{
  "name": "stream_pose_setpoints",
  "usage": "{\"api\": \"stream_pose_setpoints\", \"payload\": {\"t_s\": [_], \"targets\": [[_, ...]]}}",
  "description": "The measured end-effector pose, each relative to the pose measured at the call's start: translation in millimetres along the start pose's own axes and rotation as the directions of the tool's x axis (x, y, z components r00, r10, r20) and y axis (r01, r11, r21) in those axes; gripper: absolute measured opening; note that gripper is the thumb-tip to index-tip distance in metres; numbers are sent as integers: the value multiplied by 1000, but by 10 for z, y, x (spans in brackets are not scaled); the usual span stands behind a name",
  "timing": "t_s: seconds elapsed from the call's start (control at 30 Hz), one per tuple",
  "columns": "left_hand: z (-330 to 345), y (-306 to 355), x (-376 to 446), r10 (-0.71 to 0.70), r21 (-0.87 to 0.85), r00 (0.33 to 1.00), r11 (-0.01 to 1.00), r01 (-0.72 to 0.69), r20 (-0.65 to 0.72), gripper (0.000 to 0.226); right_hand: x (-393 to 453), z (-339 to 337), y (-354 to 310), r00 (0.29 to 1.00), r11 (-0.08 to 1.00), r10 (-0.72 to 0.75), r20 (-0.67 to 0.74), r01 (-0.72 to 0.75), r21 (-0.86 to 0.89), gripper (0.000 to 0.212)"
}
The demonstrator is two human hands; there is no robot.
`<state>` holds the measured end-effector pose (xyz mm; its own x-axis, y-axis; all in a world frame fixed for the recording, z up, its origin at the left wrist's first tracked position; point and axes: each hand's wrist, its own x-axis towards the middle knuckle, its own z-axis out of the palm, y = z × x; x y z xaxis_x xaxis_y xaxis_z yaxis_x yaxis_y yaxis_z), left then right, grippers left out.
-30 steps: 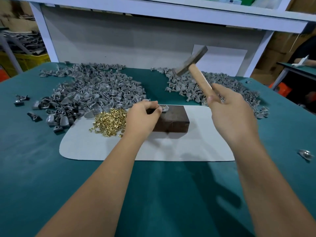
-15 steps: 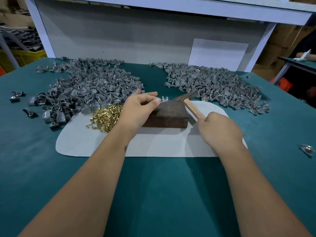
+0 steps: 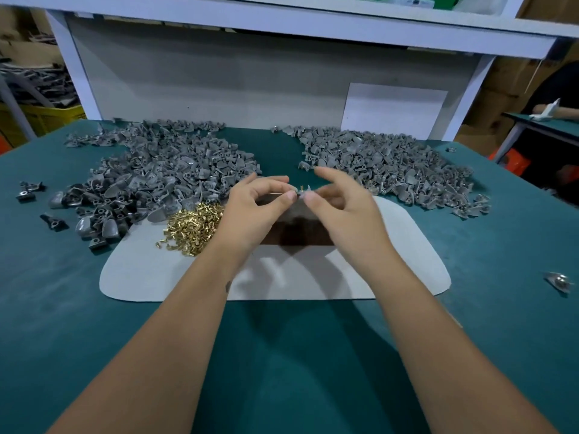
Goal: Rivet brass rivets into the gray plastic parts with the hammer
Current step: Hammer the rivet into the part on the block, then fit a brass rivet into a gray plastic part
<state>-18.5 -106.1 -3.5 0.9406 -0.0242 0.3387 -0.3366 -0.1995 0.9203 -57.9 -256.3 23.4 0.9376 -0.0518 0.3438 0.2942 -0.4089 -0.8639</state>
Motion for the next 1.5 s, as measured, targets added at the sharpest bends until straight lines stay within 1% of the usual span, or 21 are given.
{"api": "stream_pose_setpoints", "payload": {"t_s": [0.1, 0.2, 0.27, 0.33, 0.43, 0.47, 0.5, 0.57, 0.67, 0.73, 0.83, 0.9, 0.93, 1.0, 1.03, 1.1, 1.17, 1.23, 1.3, 1.43, 1.5], "targets": [[24, -10, 3, 91, -8, 996, 996, -91, -3, 14, 134, 21, -60, 996, 988, -91, 3, 91, -123, 14], [45, 5, -8, 76, -10, 997, 997, -76, -24, 21, 335, -91, -74, 995, 978, -96, 5, 95, -185, 21], [41, 13, -4, 44, 28, 998, 999, -43, -42, 29, 491, -208, -70, 992, 983, -82, -99, 64, -170, 21], [8, 31, 18, 16, 20, 995, 1000, -14, -94, 30, 650, -337, -23, 962, 989, -23, -272, -18, -148, 21], [-80, 40, 69, -19, -65, 986, 998, 9, -165, 29, 750, -403, 136, 875, 921, 171, -453, -306, -243, 51], [-110, 35, 85, -33, -90, 982, 996, 17, -187, 29, 733, -357, 150, 840, 888, 190, -508, -367, -276, 56], [-137, 28, 99, -47, -111, 977, 994, 24, -210, 29, 692, -279, 134, 816, 874, 157, -556, -377, -306, 58], [-177, 16, 122, -64, -142, 964, 990, 27, -259, 27, 578, -57, 64, 816, 874, -6, -578, -277, -399, 55], [-297, 20, 157, -53, -203, 929, 979, -24, -367, 27, 362, 286, -20, 880, 823, -258, -400, -17, -568, 48], [-449, 0, 172, -65, -216, 881, 975, -43, -468, 26, 234, 463, -36, 900, 755, -358, -249, 123, -644, 44], [-654, -124, 130, -25, -10, 802, 1000, 24, -597, 26, 100, 643, 2, 921, 683, -387, -50, 250, -687, 35], [-738, -184, 91, 4, 181, 787, 974, 136, -616, 26, 21, 713, 32, 918, 636, -391, 65, 321, -701, 29], [-770, -217, 83, 3, 293, 809, 933, 210, -588, 28, -4, 729, 41, 911, 618, -400, 99, 348, -705, 26], [-785, -285, 92, -49, 555, 884, 762, 334, -465, 38, -28, 745, 34, 894, 595, -433, 116, 380, -708, 21], [-771, -308, 96, -92, 647, 908, 672, 359, -408, 40, -29, 753, 24, 884, 580, -449, 126, 396, -712, 20], [-741, -339, 99, -118, 727, 926, 586, 357, -359, 36, -33, 789, 12, 866, 541, -462, 193, 447, -713, 19], [-751, -366, 101, -78, 731, 930, 596, 333, -360, 32, -47, 834, 5, 844, 520, -445, 301, 517, -681, 23], [-782, -385, 107, -64, 685, 922, 650, 329, -382, 27, -67, 885, -7, 820, 494, -389, 420, 570, -657, 30], [-803, -375, 119, -67, 655, 918, 680, 328, -391, 23, -68, 929, 4, 799, 464, -354, 487, 602, -650, 32], [-790, -335, 124, -12, 642, 906, 701, 310, -423, 19, -56, 959, 13, 788, 474, -382, 483, 615, -630, 24], [-797, -319, 126, 24, 537, 890, 805, 252, -454, 18, -62, 977, 2, 786, 472, -385, 483, 618, -629, 21]]}}
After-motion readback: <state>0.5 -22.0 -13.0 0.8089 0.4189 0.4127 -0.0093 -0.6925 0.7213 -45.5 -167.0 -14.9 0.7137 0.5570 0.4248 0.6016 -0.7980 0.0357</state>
